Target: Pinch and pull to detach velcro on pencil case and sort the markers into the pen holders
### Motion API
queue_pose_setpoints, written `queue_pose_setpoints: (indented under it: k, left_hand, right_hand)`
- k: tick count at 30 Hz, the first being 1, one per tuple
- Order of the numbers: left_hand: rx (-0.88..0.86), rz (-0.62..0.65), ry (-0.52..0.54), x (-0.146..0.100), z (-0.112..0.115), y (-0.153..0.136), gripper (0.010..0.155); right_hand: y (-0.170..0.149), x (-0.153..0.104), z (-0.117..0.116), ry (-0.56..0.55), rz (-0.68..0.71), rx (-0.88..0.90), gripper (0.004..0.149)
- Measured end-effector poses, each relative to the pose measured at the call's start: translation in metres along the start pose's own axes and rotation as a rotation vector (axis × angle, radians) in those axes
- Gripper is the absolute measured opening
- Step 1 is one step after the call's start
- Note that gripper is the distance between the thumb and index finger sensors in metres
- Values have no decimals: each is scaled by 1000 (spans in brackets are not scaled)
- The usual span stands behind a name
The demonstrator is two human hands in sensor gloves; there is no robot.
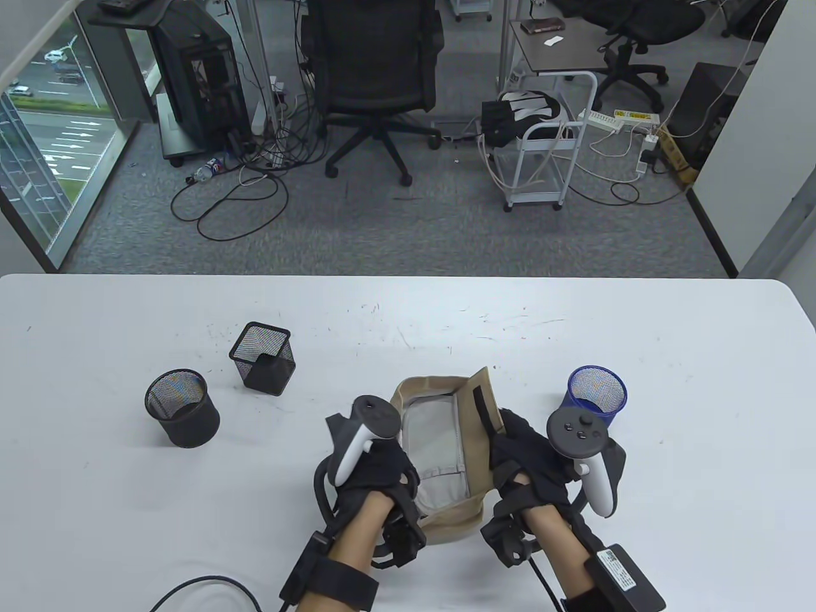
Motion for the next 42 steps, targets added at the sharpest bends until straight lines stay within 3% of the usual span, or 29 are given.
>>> queue_pose_setpoints:
  k: [3, 6, 10, 14, 17, 19, 22, 26, 28, 36, 39, 42]
  left_hand:
    - [-80, 41, 19, -2, -16, -17, 64]
    - [-167, 42, 26, -4, -14, -22, 63]
    - [-258, 47, 19, -6, -9, -23, 65]
    - [-293, 52, 45, -8, -10, -25, 65]
    - [-305, 57, 41, -9, -8, -25, 65]
    - [-300, 59, 46, -10, -7, -24, 65]
    - [-296, 67, 46, -12, -4, -22, 66]
    - [-309, 82, 39, -15, 1, -20, 66]
    - [-315, 89, 31, -17, 3, -20, 66]
    - [-346, 111, 19, -20, -1, -19, 66]
    - [-352, 110, 15, -22, -3, -20, 67]
    - [-331, 97, 28, -20, -4, -23, 67]
  right_hand:
    - [-6, 4, 7, 21, 5, -30, 50]
    - [-4, 6, 4, 38, 5, -51, 51]
    - [12, 2, 7, 30, 4, -220, 53]
    - [51, -18, 19, -114, 23, -576, 65]
    - [86, -35, 19, -284, 95, -736, 65]
    - [107, -41, 8, -308, 124, -790, 64]
    - [122, -32, -24, -184, 114, -809, 64]
    - [114, -2, -66, 55, -17, -807, 71]
    - [107, 10, -83, 115, -57, -843, 77]
    - [83, 31, -129, 195, -125, -1074, 106]
    - [78, 32, -138, 167, -121, -1180, 107]
    - [79, 26, -141, 189, -95, -1169, 97]
Point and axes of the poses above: the tracker on the back of each hand, its own y axis roughly to the thumb side, its own x axis roughly from the wrist to the fingertips, z = x × y, the point moved 4 cm from there along x, roughly from the wrist to the fingertips, and after that the axes turned 1 degree about z, right-handed, at the moved point
